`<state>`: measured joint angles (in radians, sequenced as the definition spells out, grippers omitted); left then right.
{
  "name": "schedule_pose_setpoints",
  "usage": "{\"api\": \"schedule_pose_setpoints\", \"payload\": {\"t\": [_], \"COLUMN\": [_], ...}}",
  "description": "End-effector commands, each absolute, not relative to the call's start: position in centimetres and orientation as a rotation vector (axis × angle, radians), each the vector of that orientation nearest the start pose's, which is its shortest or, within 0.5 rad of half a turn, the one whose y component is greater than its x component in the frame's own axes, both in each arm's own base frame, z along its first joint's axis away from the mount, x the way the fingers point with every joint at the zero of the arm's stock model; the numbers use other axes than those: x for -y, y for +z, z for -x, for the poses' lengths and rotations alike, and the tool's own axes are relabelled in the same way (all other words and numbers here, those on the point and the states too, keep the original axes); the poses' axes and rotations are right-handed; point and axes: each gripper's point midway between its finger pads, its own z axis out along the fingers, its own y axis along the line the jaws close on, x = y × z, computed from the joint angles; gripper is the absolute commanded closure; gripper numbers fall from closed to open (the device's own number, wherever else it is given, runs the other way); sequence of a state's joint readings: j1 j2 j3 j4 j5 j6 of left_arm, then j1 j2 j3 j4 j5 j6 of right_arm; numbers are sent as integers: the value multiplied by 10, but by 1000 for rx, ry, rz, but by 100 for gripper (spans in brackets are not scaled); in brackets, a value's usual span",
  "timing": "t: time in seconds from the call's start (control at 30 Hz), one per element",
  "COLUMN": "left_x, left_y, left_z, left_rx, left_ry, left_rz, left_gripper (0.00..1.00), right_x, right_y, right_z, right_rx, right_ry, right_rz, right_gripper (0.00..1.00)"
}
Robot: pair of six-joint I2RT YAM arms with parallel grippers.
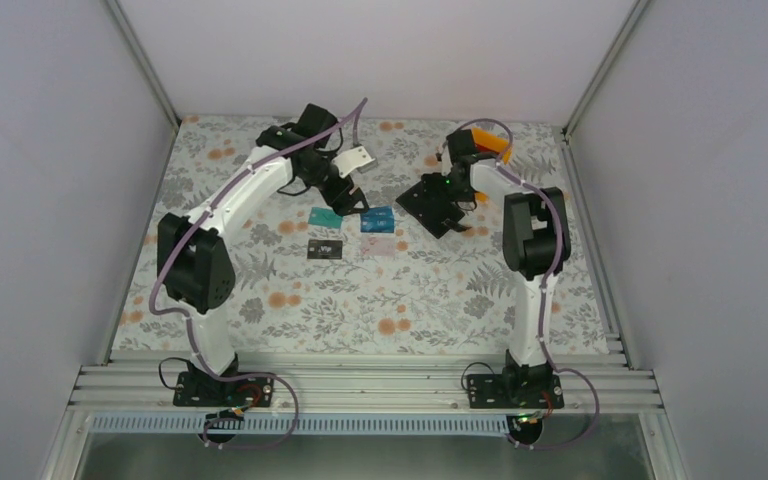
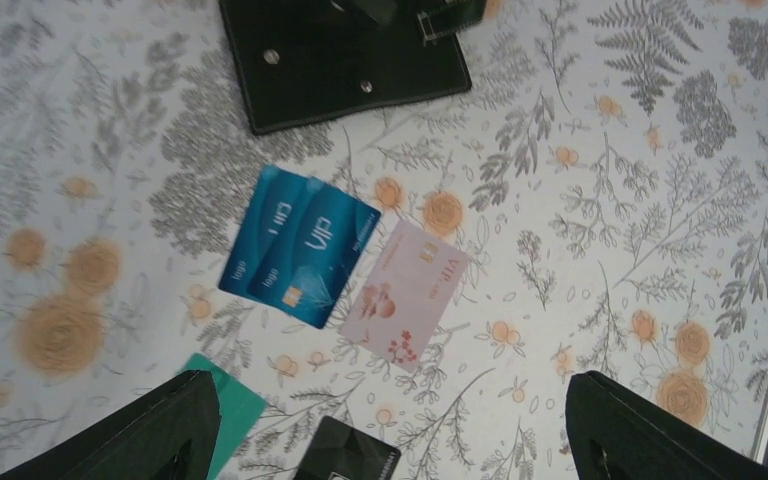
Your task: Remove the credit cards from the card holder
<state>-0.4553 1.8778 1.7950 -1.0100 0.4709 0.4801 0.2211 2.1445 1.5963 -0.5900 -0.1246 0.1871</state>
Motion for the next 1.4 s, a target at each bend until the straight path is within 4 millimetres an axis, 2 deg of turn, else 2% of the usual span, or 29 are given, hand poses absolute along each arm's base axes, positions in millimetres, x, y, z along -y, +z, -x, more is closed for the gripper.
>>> {"api": "schedule_pose_setpoints", "payload": {"t": [0.0, 0.17, 0.27, 0.37, 0.47, 0.57, 0.67, 0.73, 0.83, 0.93, 1.07, 1.2, 1.37], "left_x": [277, 302, 329, 355, 379, 396, 406, 412, 417, 423, 433, 432, 432], "left_y": [193, 181, 173, 155, 126, 107, 100, 101, 86, 61, 38, 20, 9], "left_z": [-365, -366, -368, -373, -380, -389, -401, -411, -420, -414, -402, -405, -416], "left_rx": [-2214, -2217, -2203, -2220, -2253, -2280, -2300, -2289, -2328, -2372, -2392, -2423, -2404], "left_ry": [-703, -799, -824, -823, -787, -777, -773, -764, -739, -747, -754, -726, -657], "left_rz": [-1329, -1337, -1345, -1345, -1376, -1373, -1330, -1301, -1272, -1292, -1351, -1346, -1355], "left_gripper": [14, 21, 26, 34, 41, 47, 48, 48, 49, 50, 51, 52, 52], "right_x": [-140, -139, -140, -138, -124, -105, -97, -101, -103, -100, -98, -105, -123], "right_y": [31, 36, 29, 24, 30, 34, 38, 43, 48, 46, 43, 41, 40], "right_z": [-502, -487, -475, -466, -460, -458, -455, -453, -450, -448, -448, -443, -438], "right_rx": [-2722, -2725, -2744, -2771, -2769, -2761, -2753, -2731, -2703, -2683, -2675, -2673, -2654], "right_ry": [313, 335, 364, 365, 306, 240, 278, 390, 588, 721, 771, 831, 1000], "right_rz": [178, 171, 169, 139, 64, -15, -46, -40, -64, -99, -105, -65, -15], "right_gripper": [7, 8, 20, 32, 35, 41, 46, 47, 46, 45, 44, 43, 50]}}
